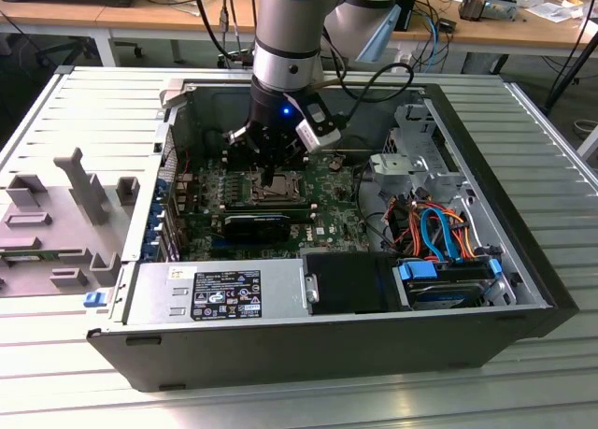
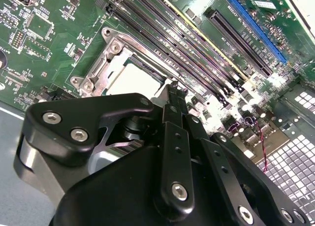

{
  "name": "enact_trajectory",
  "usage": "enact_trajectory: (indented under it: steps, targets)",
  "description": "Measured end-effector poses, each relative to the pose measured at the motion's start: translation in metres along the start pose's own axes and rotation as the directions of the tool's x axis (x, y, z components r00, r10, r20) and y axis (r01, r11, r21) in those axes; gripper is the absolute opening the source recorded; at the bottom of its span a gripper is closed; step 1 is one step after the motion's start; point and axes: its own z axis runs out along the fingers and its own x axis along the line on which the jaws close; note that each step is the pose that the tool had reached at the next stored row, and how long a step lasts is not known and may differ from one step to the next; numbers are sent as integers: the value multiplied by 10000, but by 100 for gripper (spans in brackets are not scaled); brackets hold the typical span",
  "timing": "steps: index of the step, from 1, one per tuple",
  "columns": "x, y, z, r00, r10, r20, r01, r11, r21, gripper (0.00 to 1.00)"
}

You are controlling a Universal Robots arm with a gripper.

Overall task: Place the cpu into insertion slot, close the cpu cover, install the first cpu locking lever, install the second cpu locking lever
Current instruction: 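Install the first cpu locking lever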

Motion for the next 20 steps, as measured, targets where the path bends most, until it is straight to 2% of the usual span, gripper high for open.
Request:
enact_trajectory:
  steps: [20]
  targets:
    - [0, 0, 0, 9999, -118, 2, 118, 9999, 13, 11]
